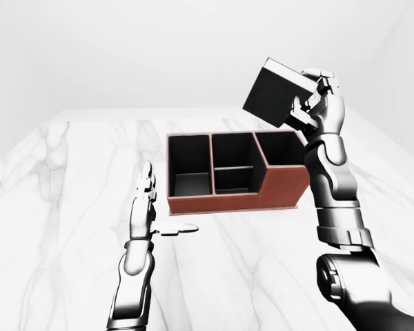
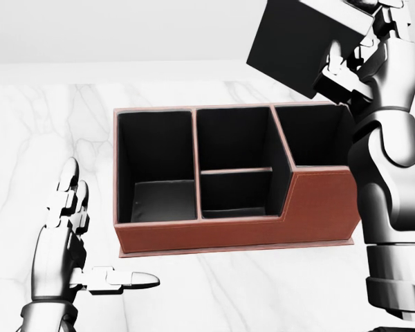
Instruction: Pick up the book and place it in the right compartment of the caddy.
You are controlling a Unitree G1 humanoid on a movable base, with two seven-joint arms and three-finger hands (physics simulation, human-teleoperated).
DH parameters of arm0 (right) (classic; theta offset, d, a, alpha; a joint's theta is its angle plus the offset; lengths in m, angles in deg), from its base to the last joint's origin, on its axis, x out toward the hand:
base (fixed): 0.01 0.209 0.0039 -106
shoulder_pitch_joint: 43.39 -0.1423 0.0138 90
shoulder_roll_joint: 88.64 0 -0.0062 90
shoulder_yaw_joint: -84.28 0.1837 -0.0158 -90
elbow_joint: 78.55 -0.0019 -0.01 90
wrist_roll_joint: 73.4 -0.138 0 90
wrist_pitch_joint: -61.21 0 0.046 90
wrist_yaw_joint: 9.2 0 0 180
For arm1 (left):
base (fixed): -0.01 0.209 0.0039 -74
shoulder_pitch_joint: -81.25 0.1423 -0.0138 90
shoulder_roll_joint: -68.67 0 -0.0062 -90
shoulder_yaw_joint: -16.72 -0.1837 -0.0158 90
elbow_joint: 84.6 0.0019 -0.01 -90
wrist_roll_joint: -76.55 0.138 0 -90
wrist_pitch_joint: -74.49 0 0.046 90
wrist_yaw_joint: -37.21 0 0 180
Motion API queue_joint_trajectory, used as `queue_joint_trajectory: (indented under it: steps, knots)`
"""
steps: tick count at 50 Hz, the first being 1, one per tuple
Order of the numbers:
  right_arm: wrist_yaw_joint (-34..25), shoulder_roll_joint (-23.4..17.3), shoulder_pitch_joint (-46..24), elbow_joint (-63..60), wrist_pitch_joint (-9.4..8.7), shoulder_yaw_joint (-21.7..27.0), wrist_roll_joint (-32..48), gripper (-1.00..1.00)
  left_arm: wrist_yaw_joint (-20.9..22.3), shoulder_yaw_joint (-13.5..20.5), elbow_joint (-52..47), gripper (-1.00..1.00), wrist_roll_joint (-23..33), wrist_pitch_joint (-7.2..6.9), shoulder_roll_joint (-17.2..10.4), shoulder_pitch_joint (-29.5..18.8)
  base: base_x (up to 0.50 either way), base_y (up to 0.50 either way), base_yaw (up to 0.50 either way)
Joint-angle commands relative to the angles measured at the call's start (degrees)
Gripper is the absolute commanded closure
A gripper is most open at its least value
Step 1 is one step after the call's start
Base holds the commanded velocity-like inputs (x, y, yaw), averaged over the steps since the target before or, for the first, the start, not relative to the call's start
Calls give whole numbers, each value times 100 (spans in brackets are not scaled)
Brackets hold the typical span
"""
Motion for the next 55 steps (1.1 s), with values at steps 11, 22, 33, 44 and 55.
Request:
queue_joint_trajectory:
  steps: [11,22,33,44,55]
  knots:
    - [-94,-212,8,356,0,183,24,100,-7,-13,-43,-100,13,0,4,1,0,0,0]
    - [-129,-357,-35,739,0,235,33,100,-15,-6,-19,-100,13,0,3,-14,0,0,0]
    - [-170,-408,-94,1107,0,246,65,100,-22,11,66,-100,3,0,-4,-39,0,0,0]
    - [-206,-469,4,1211,0,289,64,100,-21,3,44,-100,12,0,-2,-22,0,0,0]
    - [-209,-535,25,1183,0,317,44,100,-13,-2,7,-100,13,0,-1,-12,0,0,0]
